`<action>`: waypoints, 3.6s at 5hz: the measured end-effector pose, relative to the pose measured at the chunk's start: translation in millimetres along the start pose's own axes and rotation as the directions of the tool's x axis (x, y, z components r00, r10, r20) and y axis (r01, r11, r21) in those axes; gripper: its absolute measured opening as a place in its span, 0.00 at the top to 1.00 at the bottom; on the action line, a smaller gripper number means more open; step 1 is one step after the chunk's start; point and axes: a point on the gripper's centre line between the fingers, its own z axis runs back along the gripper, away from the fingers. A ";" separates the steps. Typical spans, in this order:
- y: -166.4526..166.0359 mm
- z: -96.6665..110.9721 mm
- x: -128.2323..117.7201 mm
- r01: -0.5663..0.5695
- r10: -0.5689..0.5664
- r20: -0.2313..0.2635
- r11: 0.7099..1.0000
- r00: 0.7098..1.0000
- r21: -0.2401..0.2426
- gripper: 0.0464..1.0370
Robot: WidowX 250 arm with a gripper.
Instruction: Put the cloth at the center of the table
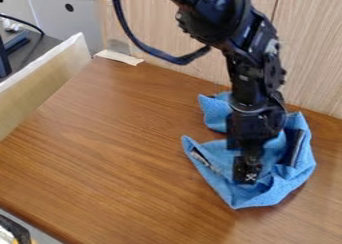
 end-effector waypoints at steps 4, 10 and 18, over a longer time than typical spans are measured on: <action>-12.4 -23.2 -0.6 0.110 -0.110 0.011 0.993 0.994 -0.048 0.38; 17.0 29.2 -23.5 -0.215 0.213 0.061 0.976 0.975 0.038 0.99; 118.9 18.8 -193.6 -0.965 0.954 0.187 0.251 0.234 -0.075 0.99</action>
